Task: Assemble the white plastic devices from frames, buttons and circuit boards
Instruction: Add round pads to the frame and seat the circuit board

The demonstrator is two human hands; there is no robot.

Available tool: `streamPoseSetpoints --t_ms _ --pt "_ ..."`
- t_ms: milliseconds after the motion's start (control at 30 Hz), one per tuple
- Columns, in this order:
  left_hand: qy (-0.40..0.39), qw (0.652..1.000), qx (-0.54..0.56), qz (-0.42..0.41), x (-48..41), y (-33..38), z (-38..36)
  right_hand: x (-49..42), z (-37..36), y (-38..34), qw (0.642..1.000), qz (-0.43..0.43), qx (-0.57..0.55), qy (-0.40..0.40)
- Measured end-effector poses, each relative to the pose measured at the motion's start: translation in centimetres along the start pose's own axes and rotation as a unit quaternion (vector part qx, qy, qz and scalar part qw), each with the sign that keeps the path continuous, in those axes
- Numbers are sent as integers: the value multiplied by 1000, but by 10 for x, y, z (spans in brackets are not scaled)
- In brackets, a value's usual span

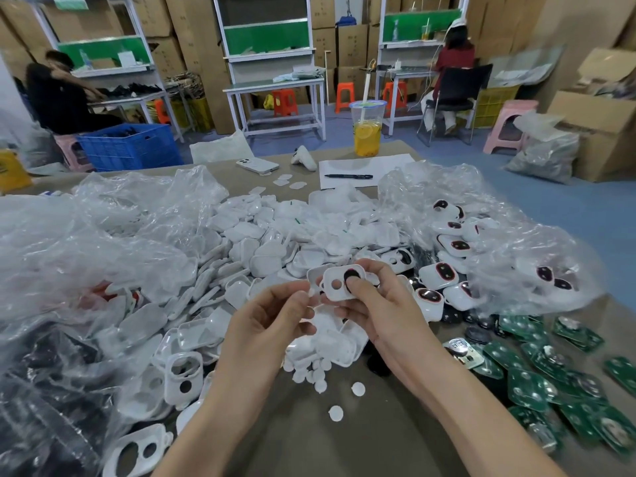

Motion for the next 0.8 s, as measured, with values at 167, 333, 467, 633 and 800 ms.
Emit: streamPoseSetpoints --t_ms 167,333,467,633,800 --pt "-9 1000 21 -3 0 0 -5 2 -1 4 1000 -6 -2 -4" --pt "4 1000 11 -11 3 5 -3 4 0 0 1000 -1 16 4" --pt "13 1000 2 -10 4 6 -1 5 0 -3 999 9 35 17" --pt "65 997 -20 -44 6 5 -3 11 -12 0 999 31 42 0" --pt "93 993 -23 -75 9 6 -7 16 -23 3 999 34 -4 -13"
Point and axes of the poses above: each hand's wrist, its own x-axis away from the middle knuckle, its own z-axis out of the back of the hand, y = z × x, the point moved 6 cm from there along -x, towards the middle knuckle, and after that the axes turned 11 degrees about z, right-handed, at the moved point
